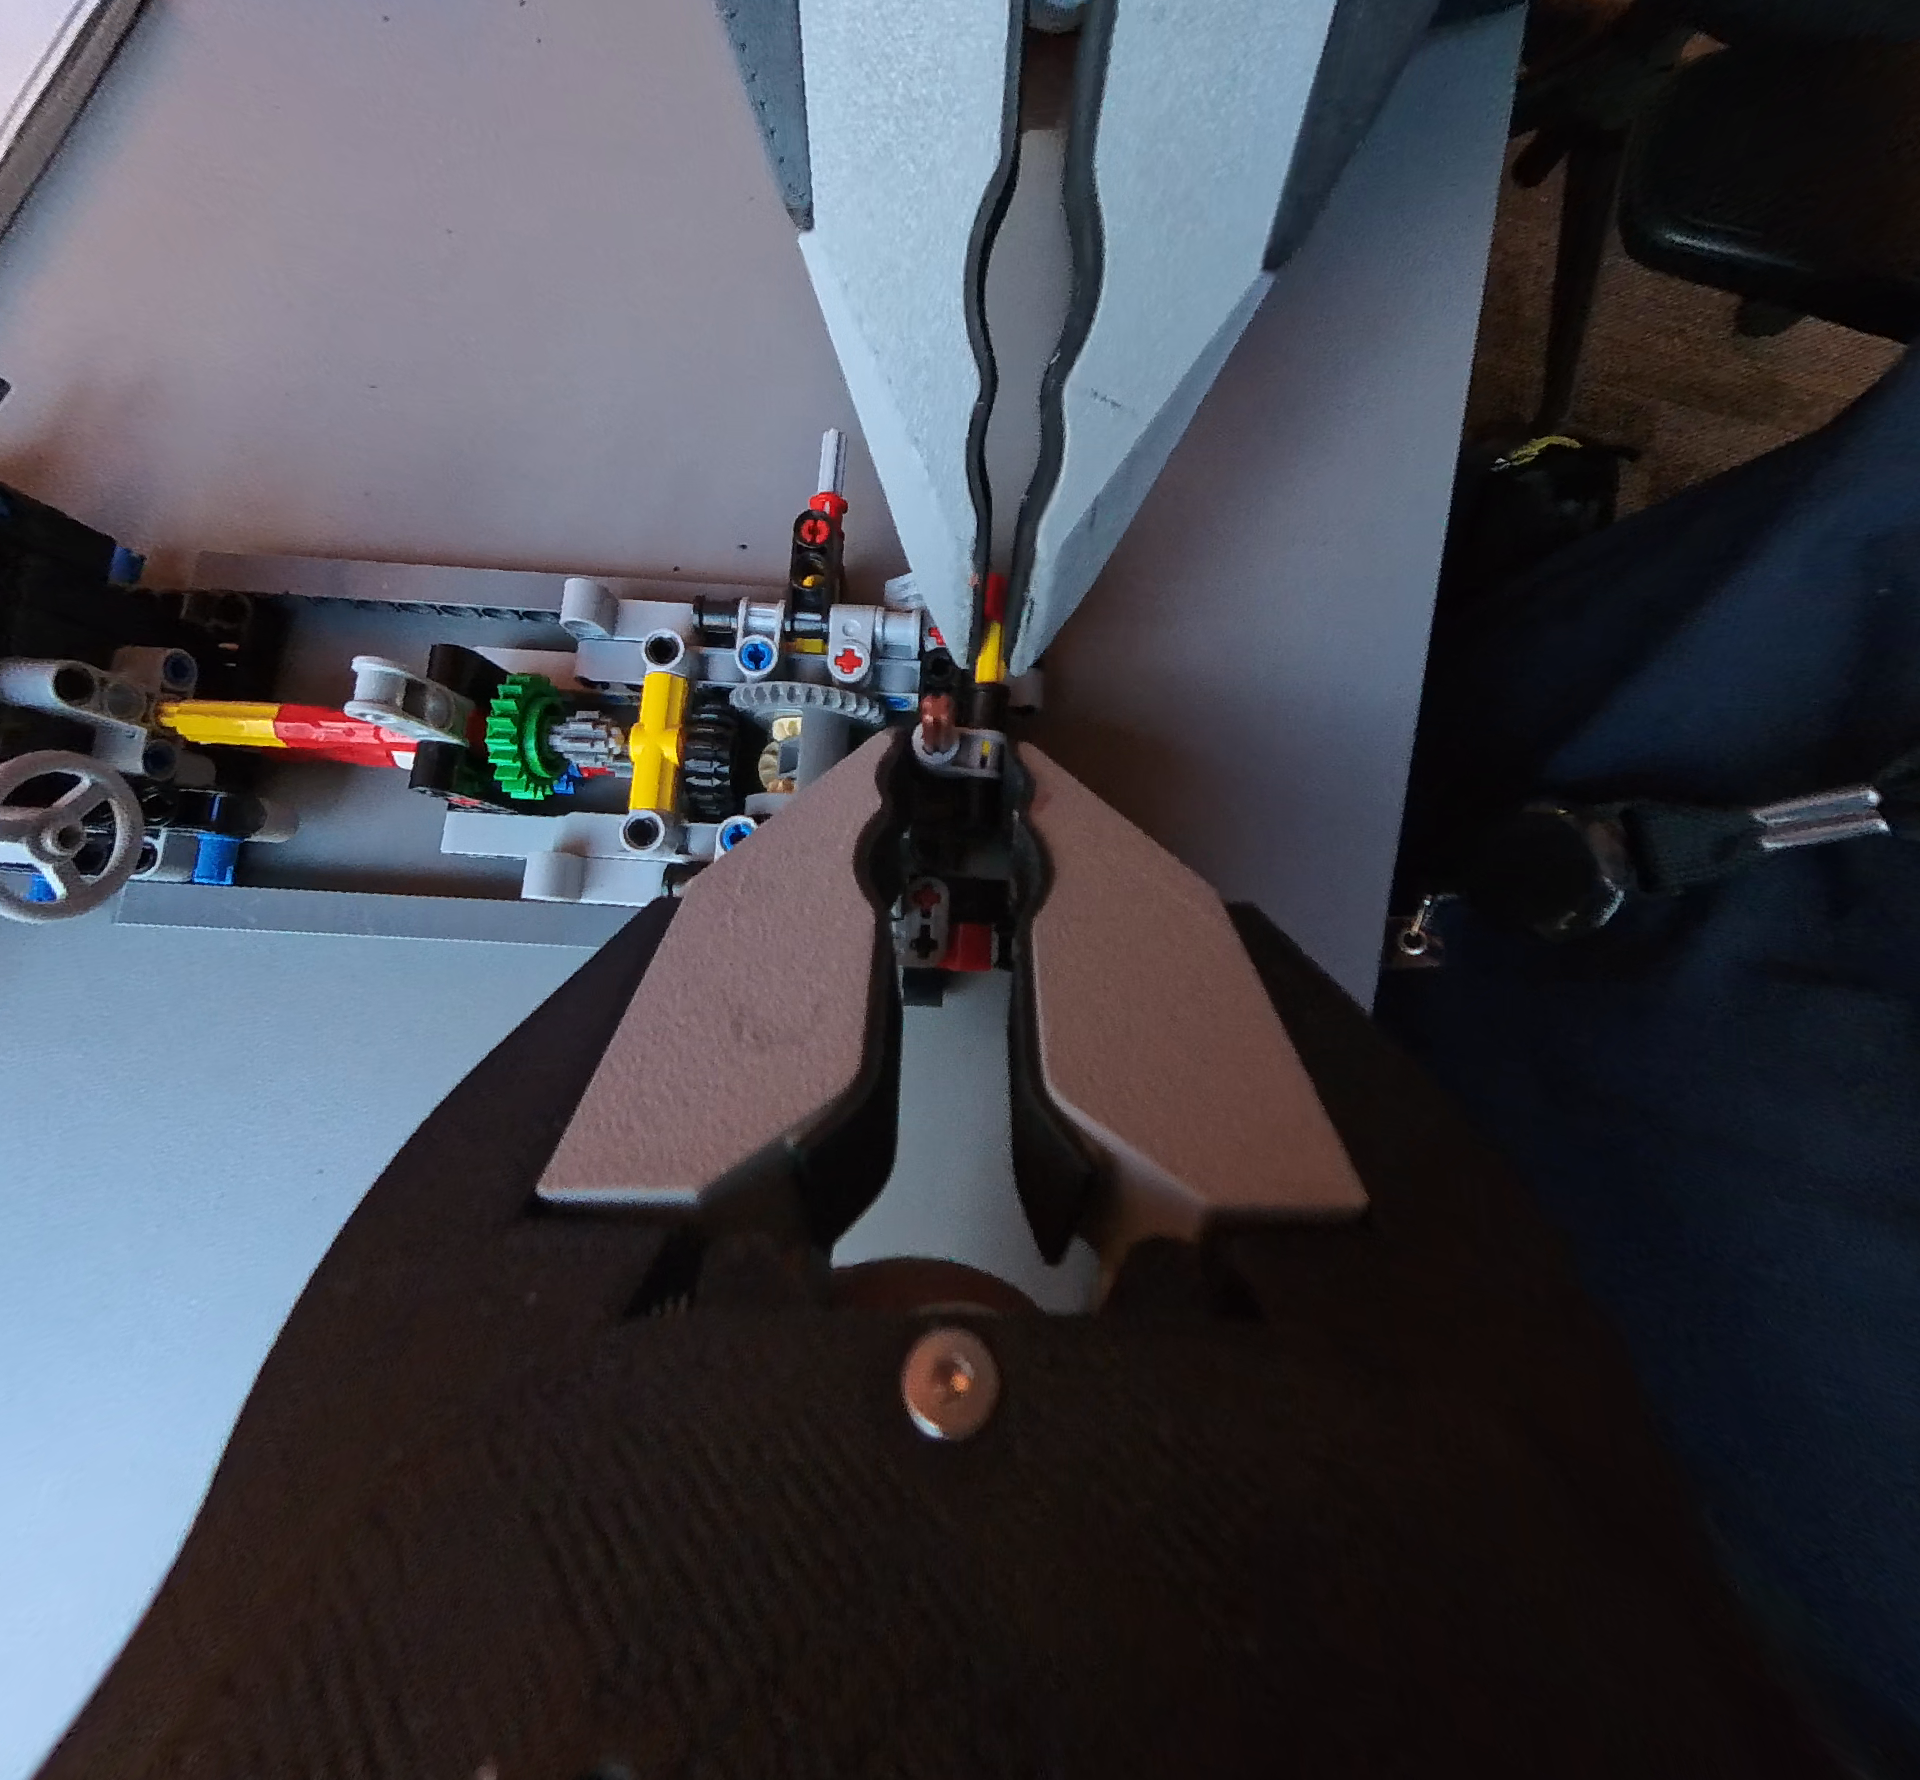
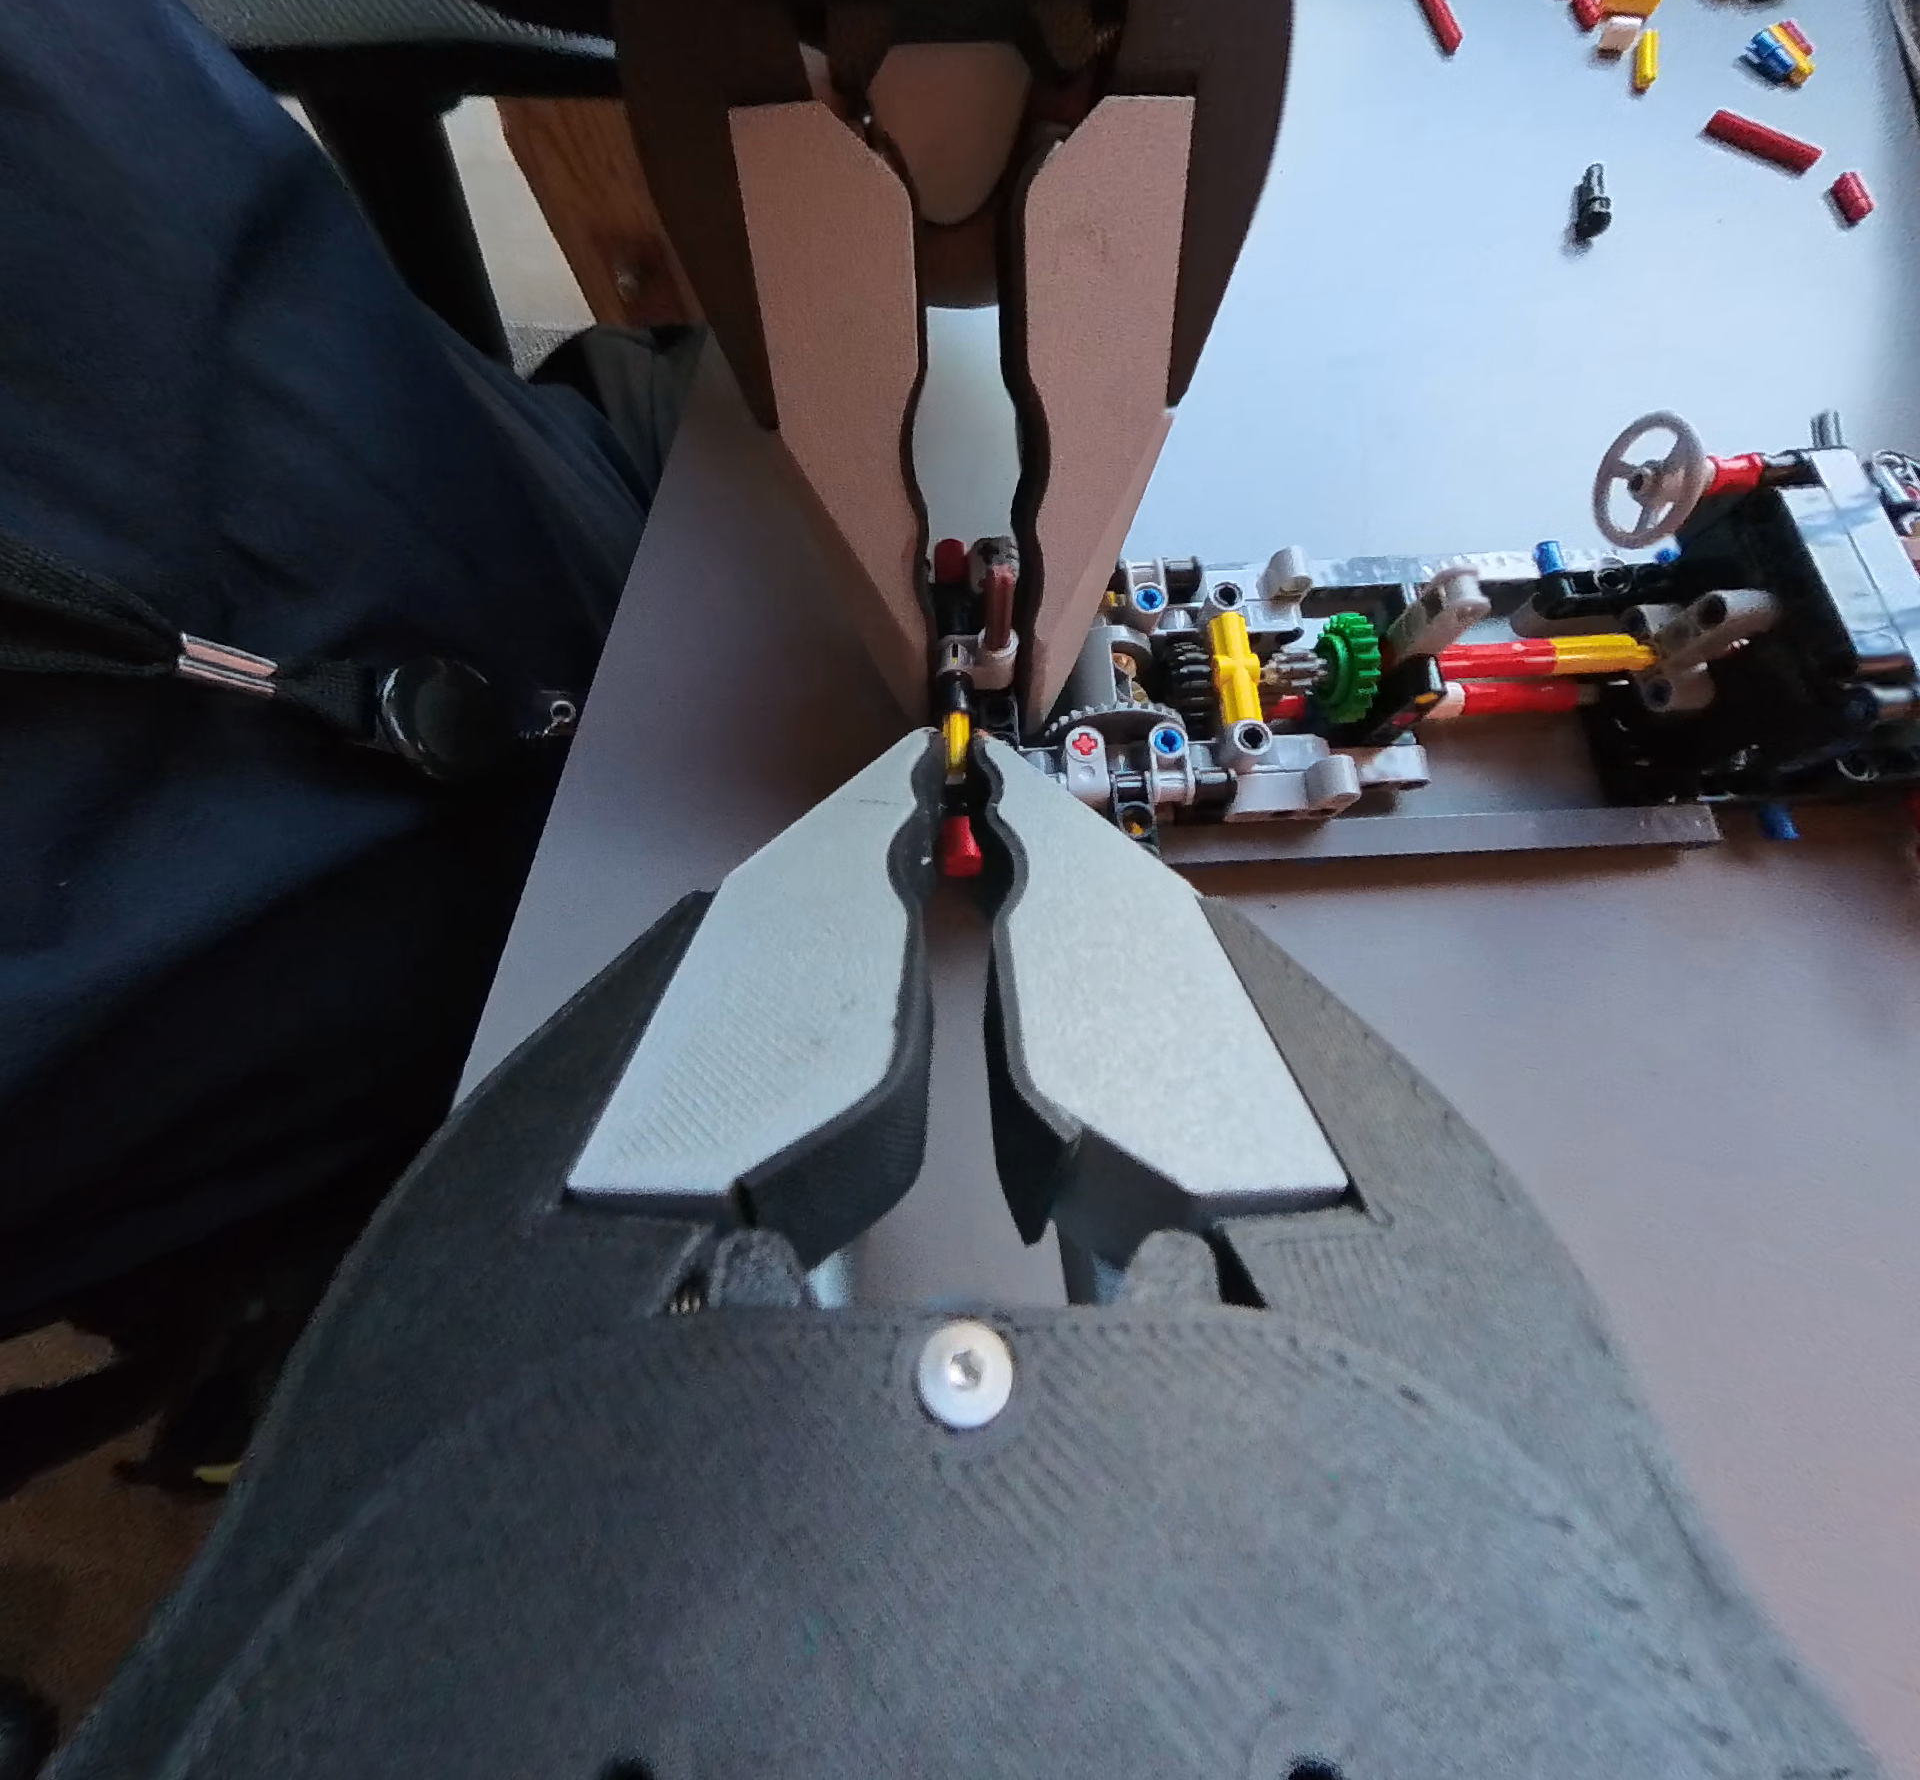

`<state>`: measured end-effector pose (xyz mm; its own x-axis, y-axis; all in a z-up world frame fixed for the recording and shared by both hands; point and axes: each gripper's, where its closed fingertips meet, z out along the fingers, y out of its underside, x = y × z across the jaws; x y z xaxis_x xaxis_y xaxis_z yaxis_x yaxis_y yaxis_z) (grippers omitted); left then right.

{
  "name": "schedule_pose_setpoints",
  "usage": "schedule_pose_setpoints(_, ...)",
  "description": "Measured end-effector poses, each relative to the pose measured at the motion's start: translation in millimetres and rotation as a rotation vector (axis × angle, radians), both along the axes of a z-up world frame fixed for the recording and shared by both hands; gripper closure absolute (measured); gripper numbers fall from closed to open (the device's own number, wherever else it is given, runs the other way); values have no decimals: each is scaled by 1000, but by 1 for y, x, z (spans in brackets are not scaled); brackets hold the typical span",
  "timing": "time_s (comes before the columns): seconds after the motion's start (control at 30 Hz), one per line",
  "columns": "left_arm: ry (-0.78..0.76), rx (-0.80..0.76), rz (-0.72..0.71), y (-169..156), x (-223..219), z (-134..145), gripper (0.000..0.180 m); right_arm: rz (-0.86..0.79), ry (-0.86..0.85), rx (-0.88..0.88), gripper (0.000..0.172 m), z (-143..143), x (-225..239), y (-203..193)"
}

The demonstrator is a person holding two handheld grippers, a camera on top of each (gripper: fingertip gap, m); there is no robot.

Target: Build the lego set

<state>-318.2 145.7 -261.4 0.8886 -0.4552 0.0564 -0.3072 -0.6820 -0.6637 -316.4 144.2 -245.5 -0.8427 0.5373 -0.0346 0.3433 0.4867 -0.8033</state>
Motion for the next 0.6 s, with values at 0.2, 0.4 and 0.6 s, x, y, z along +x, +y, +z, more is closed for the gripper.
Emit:
schedule_pose_setpoints(0.2,30,46,26,-4,-6,9,159,-111,40,-30,145,7,3,16)
schedule_pose_setpoints(0.4,36,60,36,-10,-8,12,164,-270,-23,-181,149,19,16,14)
schedule_pose_setpoints(0.6,105,85,52,-13,-8,8,163,-514,-63,-243,148,11,16,11)
